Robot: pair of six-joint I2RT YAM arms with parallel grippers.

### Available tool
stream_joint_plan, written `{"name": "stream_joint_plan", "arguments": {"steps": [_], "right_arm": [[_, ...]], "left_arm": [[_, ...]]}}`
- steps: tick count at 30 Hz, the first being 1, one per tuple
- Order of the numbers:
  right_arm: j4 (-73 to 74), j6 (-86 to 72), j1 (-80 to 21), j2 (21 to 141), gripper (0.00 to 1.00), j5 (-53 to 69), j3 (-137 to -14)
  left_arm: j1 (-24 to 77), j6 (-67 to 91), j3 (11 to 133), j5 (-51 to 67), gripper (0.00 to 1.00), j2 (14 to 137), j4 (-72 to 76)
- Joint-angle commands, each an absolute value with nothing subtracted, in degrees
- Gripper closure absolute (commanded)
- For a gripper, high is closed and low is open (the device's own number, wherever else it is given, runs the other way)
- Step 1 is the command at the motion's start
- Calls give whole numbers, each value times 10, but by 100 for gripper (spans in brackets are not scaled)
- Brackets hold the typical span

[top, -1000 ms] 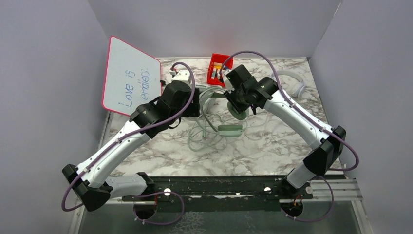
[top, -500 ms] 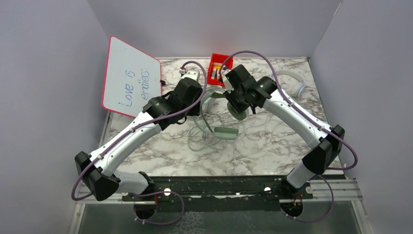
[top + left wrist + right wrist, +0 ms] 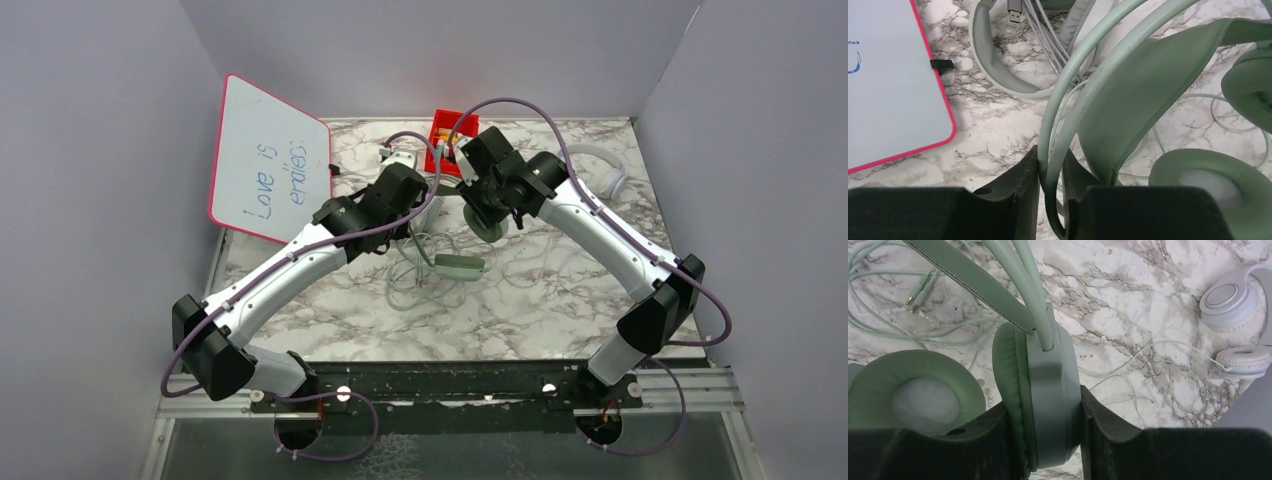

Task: Wrap the headphones
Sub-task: Pick up the headphones from the center of the board.

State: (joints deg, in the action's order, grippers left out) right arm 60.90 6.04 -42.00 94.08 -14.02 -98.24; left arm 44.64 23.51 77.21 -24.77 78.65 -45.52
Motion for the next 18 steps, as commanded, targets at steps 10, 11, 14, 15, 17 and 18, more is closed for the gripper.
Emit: {"name": "stream_joint_plan", "arguments": {"steps": [10, 11, 14, 15, 17, 18], "right_arm": [[563, 58, -421, 889, 34, -96, -970], [554, 58, -420, 879, 25, -85, -968], [532, 47, -410, 847, 3, -43, -978], [520, 42, -399, 830, 1, -24, -981], [481, 31, -365, 788, 0, 17, -978], [459, 25, -340, 767, 0, 45, -973]], "left_arm": [[350, 262, 782, -126, 100, 770, -448], [335, 260, 784, -107, 100, 769, -451], [305, 261, 791, -73, 100, 772, -464], [299, 262, 792, -65, 100, 770, -466], [289, 266, 800, -47, 100, 765, -469], [283, 268, 804, -39, 100, 762, -471]]}}
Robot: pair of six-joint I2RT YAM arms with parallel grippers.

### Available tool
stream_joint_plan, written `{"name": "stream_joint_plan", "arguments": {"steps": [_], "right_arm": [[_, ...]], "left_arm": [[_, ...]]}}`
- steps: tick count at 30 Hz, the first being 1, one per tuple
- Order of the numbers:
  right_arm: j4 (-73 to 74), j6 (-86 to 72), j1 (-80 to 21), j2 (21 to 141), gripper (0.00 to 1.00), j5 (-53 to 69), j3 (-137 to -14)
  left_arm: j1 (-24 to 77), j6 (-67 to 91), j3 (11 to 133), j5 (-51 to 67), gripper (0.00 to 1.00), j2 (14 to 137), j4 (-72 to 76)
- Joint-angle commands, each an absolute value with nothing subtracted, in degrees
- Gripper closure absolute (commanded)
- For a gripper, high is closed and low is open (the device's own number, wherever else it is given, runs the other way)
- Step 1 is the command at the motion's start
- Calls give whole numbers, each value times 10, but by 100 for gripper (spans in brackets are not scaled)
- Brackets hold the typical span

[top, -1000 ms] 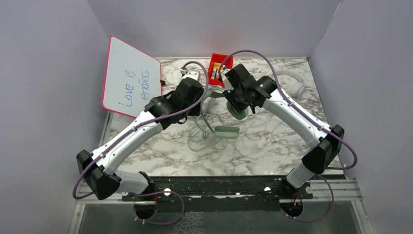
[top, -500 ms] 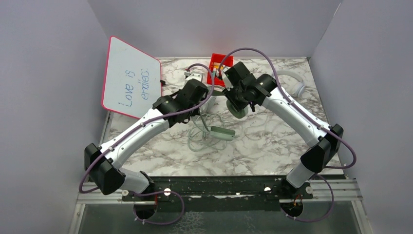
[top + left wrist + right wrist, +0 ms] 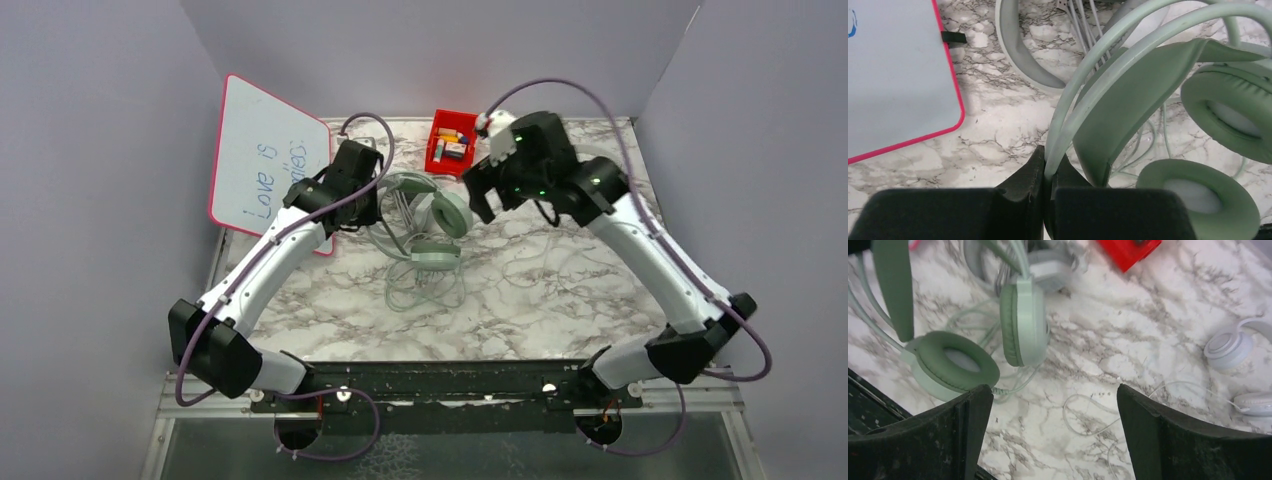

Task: Wrap the headphones
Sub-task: Pick up the headphones from the center of the board.

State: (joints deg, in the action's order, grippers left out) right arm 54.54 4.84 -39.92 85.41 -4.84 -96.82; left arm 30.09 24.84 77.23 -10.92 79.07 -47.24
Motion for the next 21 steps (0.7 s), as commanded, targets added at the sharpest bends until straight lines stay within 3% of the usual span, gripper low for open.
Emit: {"name": "stream_joint_plan", "arguments": {"steps": [1, 8, 12, 16, 21], "right_arm": [[438, 18, -312, 748, 0, 73, -965], [284, -48, -108, 726, 0, 271, -783], [164, -103, -87, 702, 1, 318, -649], [-64, -157, -87, 658, 5, 422, -498], [-128, -131, -88, 680, 10, 497, -447]], "left_arm": [[276, 272, 813, -34, 100, 759, -473], [250, 291, 898, 27, 100, 742, -478], [241, 317, 965, 63, 100, 740, -475], [234, 351, 1023, 81, 100, 746, -472], [230, 393, 1071, 89, 100, 749, -466]]}}
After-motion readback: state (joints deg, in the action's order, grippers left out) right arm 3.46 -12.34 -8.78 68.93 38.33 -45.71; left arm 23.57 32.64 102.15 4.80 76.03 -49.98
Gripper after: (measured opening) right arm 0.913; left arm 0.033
